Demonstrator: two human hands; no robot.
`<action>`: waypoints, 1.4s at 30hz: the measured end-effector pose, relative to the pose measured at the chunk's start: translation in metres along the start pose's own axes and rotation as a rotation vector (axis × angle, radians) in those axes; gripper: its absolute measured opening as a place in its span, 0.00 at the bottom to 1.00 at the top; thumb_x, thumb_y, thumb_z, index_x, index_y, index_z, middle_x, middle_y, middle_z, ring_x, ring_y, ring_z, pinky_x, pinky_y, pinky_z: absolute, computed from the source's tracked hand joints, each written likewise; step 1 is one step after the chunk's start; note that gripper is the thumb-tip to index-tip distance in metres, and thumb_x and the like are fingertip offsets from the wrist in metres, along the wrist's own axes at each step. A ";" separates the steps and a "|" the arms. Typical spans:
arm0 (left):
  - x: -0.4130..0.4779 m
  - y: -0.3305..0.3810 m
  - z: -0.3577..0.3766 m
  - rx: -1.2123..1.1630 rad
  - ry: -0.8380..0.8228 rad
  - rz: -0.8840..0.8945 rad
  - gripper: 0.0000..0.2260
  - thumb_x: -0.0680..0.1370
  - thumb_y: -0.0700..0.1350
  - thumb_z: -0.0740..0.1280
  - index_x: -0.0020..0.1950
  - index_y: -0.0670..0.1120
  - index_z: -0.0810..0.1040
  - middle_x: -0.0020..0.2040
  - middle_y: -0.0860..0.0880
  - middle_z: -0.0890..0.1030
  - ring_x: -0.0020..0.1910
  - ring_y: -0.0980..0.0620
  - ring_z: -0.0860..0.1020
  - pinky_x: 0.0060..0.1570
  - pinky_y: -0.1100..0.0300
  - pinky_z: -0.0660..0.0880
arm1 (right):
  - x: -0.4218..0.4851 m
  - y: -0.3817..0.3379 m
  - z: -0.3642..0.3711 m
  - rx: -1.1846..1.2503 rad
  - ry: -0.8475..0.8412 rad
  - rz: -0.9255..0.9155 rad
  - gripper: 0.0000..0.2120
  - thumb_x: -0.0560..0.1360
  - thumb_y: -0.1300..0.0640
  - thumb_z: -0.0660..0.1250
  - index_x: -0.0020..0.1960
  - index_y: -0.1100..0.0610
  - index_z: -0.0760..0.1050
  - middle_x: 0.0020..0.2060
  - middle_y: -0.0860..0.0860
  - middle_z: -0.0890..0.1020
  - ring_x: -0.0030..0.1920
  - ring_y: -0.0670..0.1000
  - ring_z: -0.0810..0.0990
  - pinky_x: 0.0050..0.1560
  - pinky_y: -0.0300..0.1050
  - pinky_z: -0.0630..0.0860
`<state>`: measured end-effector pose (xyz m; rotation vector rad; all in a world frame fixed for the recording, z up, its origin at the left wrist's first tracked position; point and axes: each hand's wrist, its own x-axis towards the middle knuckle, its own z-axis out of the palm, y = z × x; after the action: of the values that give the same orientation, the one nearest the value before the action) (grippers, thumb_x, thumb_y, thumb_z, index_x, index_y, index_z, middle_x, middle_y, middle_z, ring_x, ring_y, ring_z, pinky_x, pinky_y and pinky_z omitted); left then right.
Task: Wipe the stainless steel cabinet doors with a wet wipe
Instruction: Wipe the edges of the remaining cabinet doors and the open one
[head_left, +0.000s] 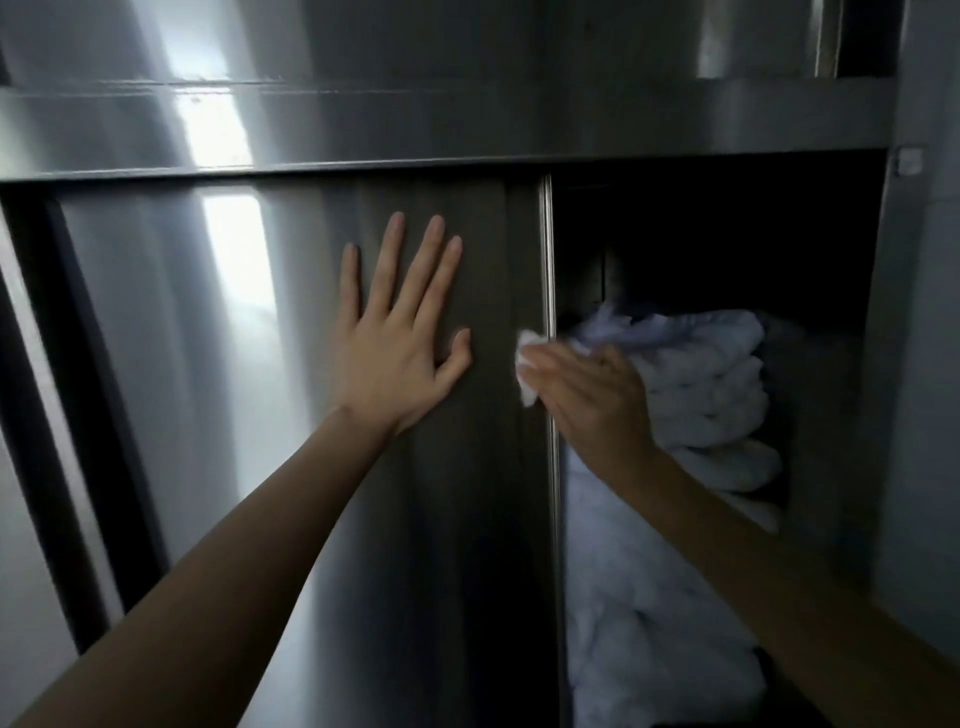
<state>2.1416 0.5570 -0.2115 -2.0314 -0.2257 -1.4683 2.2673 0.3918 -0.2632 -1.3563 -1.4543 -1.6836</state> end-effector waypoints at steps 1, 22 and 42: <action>-0.003 0.000 0.000 -0.006 -0.001 0.011 0.30 0.79 0.55 0.56 0.79 0.45 0.58 0.79 0.45 0.58 0.78 0.41 0.54 0.74 0.39 0.52 | -0.022 -0.010 -0.002 0.019 -0.026 -0.010 0.10 0.77 0.66 0.63 0.46 0.63 0.83 0.51 0.56 0.84 0.53 0.52 0.82 0.38 0.45 0.74; -0.090 0.026 0.013 -0.036 -0.060 0.113 0.28 0.79 0.54 0.57 0.78 0.44 0.62 0.77 0.44 0.61 0.77 0.41 0.57 0.74 0.40 0.55 | 0.022 -0.035 0.020 0.258 0.200 0.639 0.06 0.71 0.70 0.69 0.44 0.63 0.82 0.42 0.54 0.85 0.43 0.53 0.82 0.50 0.45 0.71; -0.092 0.021 0.017 0.040 -0.021 0.138 0.28 0.80 0.54 0.54 0.78 0.44 0.60 0.78 0.44 0.60 0.78 0.41 0.55 0.76 0.44 0.48 | -0.040 -0.069 0.031 0.232 0.270 0.680 0.06 0.71 0.68 0.71 0.46 0.61 0.83 0.42 0.52 0.85 0.42 0.49 0.82 0.46 0.43 0.73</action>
<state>2.1313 0.5698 -0.3058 -1.9896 -0.1198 -1.3482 2.2322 0.4313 -0.3297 -1.2438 -0.8601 -1.1574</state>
